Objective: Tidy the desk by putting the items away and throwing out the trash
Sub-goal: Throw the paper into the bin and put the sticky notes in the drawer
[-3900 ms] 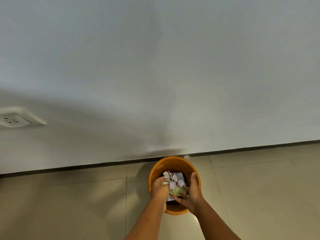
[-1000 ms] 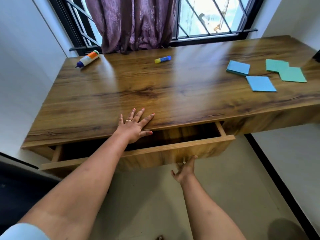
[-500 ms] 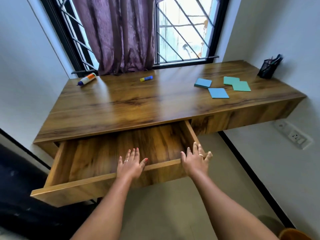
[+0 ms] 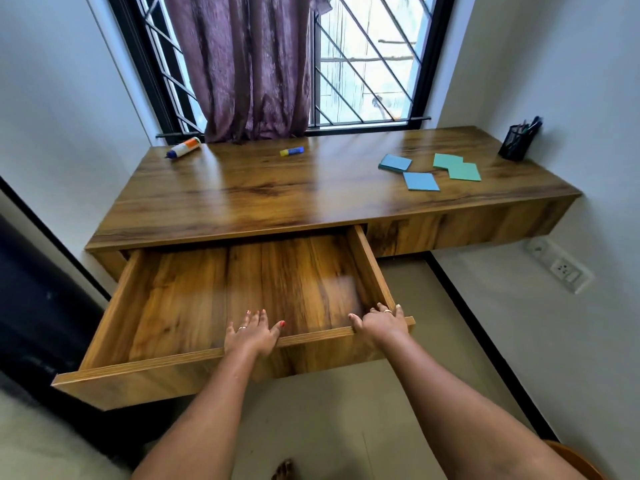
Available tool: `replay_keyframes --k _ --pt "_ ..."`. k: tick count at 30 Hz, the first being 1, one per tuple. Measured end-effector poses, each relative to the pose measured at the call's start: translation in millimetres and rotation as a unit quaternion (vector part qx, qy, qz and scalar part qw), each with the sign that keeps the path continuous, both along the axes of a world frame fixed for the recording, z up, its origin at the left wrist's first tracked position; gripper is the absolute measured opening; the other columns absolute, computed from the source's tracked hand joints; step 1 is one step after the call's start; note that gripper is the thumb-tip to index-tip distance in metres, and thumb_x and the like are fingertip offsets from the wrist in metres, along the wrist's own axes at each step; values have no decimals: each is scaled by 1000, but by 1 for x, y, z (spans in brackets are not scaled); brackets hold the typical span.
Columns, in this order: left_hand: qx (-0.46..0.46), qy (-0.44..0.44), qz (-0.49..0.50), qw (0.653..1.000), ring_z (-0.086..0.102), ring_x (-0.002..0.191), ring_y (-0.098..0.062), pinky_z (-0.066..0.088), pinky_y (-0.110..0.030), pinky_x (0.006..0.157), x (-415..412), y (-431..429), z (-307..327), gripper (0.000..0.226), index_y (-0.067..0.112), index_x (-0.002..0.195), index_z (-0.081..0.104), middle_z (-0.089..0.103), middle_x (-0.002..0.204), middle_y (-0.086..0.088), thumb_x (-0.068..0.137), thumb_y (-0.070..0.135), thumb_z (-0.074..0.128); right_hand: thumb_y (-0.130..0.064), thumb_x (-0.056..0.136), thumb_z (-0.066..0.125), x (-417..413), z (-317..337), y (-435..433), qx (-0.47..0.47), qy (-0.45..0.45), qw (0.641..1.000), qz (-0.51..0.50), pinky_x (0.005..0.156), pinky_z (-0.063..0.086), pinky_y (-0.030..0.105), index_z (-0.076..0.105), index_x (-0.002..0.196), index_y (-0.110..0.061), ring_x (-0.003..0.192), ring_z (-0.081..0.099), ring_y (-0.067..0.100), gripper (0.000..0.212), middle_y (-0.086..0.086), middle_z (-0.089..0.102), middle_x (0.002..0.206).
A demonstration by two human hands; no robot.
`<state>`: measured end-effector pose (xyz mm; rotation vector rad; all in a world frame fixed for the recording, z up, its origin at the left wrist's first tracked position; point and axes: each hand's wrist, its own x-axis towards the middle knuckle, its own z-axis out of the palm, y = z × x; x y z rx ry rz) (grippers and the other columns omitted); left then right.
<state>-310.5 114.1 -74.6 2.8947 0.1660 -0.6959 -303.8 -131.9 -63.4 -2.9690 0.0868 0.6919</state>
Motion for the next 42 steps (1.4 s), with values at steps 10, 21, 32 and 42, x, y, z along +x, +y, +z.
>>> replay_keyframes --k 10,21,32,42 --pt "-29 41 58 997 -8 147 -21 0 -48 118 -4 -20 10 60 16 151 -3 -6 160 -4 101 43 18 -52 99 24 -6 9 -12 49 30 998 27 117 6 52 48 136 -17 144 23 25 57 7 38 150" --pt "-53 -38 -37 997 -10 147 -19 0 -52 117 64 -122 66 72 18 151 -8 -12 159 3 95 8 35 -30 94 56 37 60 -48 231 -5 973 -26 86 49 29 61 123 -17 104 60 18 33 2 62 119" --pt "-268 -101 -18 958 32 137 -28 36 -40 109 202 -251 87 62 19 149 24 27 153 -6 93 19 52 -29 93 57 140 85 -151 232 -73 967 -74 91 47 28 61 126 -15 114 56 18 36 4 58 130" --pt "-458 -84 86 881 59 107 -20 51 -34 90 309 -361 99 14 24 102 62 62 118 -2 92 18 55 -24 93 58 230 82 -252 311 -126 926 -174 84 46 23 62 121 -14 108 57 15 30 5 62 123"
